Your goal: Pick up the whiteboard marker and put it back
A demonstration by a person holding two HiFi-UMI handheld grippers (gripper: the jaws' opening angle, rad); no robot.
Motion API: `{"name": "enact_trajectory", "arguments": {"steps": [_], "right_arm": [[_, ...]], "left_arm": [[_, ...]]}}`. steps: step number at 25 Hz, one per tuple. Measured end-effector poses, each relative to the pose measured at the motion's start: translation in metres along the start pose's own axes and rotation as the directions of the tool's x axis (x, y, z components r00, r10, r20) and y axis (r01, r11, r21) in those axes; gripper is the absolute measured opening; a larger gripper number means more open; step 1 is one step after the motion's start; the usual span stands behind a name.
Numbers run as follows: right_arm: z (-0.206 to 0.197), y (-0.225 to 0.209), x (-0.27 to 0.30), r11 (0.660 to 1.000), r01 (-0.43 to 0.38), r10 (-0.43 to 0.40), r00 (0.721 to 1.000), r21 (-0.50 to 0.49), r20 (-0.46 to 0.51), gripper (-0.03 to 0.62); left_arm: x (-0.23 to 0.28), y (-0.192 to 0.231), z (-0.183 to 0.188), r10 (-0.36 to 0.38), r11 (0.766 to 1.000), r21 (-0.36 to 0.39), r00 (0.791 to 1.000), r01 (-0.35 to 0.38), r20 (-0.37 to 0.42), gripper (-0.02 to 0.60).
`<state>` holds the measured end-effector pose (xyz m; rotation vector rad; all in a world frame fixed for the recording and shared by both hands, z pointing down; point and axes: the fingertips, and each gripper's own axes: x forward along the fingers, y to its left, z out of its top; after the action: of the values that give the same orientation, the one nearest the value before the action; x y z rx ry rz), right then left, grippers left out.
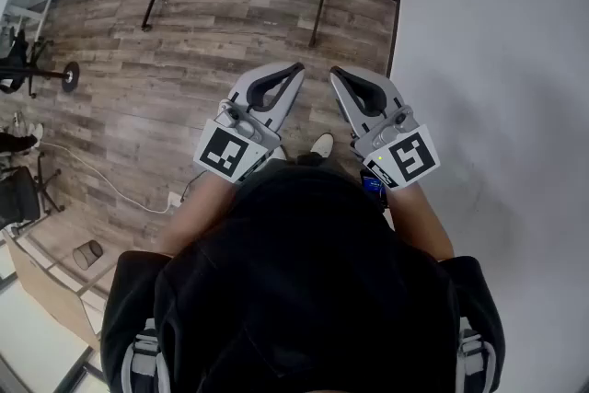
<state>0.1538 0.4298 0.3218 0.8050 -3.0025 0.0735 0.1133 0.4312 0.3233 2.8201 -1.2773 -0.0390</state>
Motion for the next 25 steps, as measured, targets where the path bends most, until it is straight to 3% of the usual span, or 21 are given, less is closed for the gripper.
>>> {"name": "enact_trajectory", "arguments": {"steps": [16, 20, 25], "right_arm": [[-0.002, -0.046, 0.004, 1.0, -0.018, 0.018, 1.0, -0.003, -0.001, -0.006], [0.0, -0.062, 0.003, 0.999, -0.039, 0.039, 0.999, -0.015, 0.001, -0.007], [-0.004, -0.078, 0.01, 0.999, -0.053, 0.053, 0.999, -0.008, -0.006, -0.006]], "left_arm": [[0.038, 0.007, -0.004, 0.038, 0.999, 0.003, 0.999, -0.038, -0.019, 0.003], [0.056, 0.005, 0.007, 0.036, 0.999, 0.018, 0.999, -0.037, 0.038, 0.003], [0.065, 0.013, -0.003, 0.076, 0.997, -0.001, 0.997, -0.076, -0.009, 0.003]]}}
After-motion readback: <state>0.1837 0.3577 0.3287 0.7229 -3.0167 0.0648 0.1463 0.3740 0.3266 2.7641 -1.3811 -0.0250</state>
